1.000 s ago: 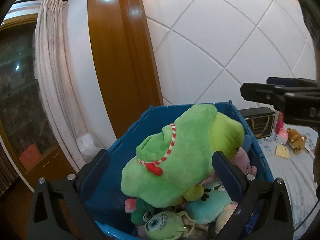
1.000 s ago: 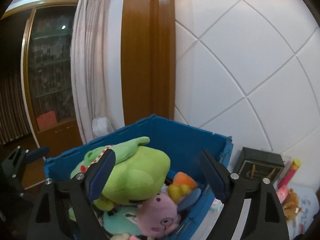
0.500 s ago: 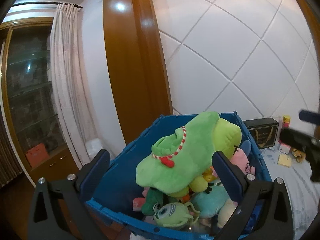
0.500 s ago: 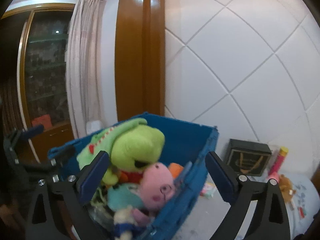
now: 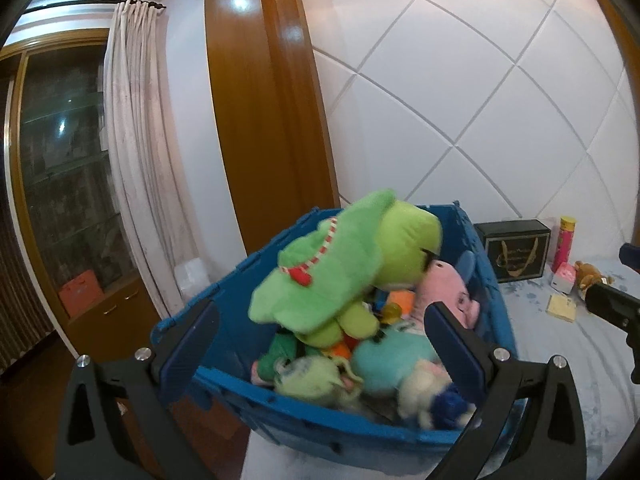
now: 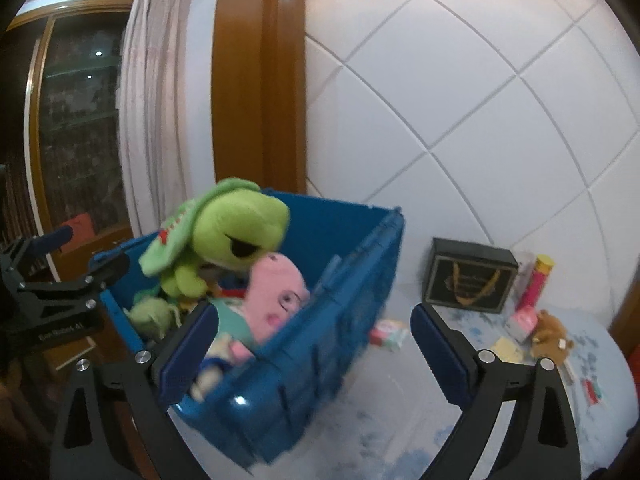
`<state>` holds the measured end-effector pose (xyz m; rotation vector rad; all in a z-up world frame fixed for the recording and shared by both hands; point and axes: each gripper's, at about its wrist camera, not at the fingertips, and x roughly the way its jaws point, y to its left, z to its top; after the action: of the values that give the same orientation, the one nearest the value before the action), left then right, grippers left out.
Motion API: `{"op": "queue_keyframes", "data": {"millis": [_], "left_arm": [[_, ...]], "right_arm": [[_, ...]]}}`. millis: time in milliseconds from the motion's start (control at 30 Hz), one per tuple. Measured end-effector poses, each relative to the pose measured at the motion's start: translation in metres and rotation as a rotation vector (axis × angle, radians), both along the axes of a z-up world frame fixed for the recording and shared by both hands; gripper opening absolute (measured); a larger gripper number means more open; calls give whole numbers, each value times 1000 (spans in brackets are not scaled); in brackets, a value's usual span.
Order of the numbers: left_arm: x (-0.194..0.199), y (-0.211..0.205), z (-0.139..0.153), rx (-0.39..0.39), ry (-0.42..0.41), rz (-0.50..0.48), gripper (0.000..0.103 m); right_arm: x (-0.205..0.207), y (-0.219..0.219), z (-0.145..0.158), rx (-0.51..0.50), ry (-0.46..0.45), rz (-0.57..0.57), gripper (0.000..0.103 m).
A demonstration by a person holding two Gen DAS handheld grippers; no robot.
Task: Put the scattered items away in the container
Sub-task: 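Withdraw both tools from the crate back toward the table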
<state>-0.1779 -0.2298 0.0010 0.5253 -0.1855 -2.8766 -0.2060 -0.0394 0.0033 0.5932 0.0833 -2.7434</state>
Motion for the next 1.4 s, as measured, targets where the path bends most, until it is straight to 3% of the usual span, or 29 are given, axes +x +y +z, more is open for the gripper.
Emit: {"op": "queue_keyframes", "data": {"millis": [400,733,1033,1233,1400], "left_arm": [[57,96,-20,-6,-18,-10,103],[73,171,-53,-14,-68,-82,103],[33,225,-92,-23,-127,-192,103],[-22,254,-123,-41,-199,-294,103],[-77,291,-139,-42,-207,-417,103]], "right_arm": [[47,95,-30,20,-70,-20,98],[74,176,-62,28,-131,-76,98],[59,240,-105,13,-222,-197,100],[25,286,-150,-21,-308,-293,101],[-15,325,-175,-4,-345,-382,101]]}}
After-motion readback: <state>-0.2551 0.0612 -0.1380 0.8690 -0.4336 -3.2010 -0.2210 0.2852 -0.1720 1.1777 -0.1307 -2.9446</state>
